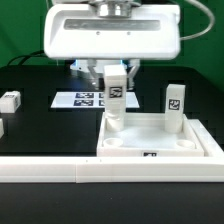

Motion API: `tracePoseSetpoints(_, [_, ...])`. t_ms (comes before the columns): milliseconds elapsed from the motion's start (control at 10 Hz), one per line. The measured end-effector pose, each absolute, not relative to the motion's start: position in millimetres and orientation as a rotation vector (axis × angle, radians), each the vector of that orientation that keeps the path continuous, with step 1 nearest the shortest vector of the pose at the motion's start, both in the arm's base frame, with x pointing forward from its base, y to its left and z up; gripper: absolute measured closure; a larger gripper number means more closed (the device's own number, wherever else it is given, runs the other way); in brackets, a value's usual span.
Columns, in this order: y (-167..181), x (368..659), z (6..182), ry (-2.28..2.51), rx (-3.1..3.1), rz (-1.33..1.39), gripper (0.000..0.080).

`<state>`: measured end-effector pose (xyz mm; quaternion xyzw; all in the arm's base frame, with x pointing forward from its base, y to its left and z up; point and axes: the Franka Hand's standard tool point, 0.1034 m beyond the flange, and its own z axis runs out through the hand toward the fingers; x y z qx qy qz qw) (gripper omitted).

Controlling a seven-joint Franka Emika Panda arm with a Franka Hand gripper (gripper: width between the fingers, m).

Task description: Assemble square table

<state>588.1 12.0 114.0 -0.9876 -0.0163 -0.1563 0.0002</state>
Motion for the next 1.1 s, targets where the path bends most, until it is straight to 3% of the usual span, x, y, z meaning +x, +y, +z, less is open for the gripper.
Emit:
tracePoseSetpoints(200, [32, 593, 110.8, -0.002, -3.085, -0.503, 0.0514])
tracePoseSetpoints(500, [32, 592, 108.9, -0.011, -3.088, -0.499, 0.0514])
tracePoseSetpoints(1100, [66, 607, 99.3, -0.071, -3.07, -0.537, 0.0514])
